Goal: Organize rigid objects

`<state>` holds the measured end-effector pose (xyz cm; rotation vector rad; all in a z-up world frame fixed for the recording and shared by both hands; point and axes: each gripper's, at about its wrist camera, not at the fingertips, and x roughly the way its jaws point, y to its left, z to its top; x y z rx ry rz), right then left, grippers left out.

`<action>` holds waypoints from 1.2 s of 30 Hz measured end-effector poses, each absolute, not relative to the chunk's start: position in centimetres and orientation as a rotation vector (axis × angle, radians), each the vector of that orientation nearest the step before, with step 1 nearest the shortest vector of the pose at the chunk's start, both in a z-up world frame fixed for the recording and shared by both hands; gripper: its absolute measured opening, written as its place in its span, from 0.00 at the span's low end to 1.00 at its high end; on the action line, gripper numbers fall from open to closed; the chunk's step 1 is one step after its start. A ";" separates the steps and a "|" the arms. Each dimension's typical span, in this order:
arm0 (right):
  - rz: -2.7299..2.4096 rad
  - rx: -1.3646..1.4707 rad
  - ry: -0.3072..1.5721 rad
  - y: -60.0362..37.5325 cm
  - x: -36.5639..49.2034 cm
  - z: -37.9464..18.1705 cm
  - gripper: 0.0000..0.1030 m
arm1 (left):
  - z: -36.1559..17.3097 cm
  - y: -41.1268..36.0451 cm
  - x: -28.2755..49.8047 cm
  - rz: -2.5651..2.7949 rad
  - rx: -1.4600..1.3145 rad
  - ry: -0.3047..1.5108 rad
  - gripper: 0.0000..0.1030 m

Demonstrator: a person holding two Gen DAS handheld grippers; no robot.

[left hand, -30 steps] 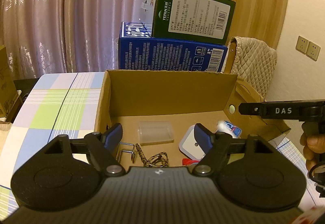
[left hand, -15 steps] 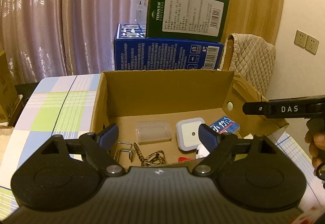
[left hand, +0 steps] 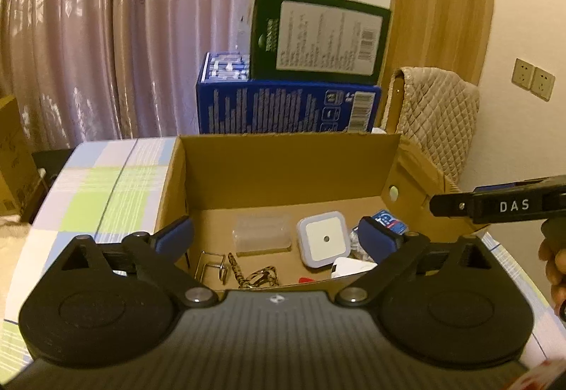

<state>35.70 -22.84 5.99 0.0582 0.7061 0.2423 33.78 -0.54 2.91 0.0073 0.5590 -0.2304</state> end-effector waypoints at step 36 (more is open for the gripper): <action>0.245 0.064 0.614 -23.1 12.1 15.4 0.97 | 10.3 0.2 10.7 -0.098 -0.004 0.597 0.98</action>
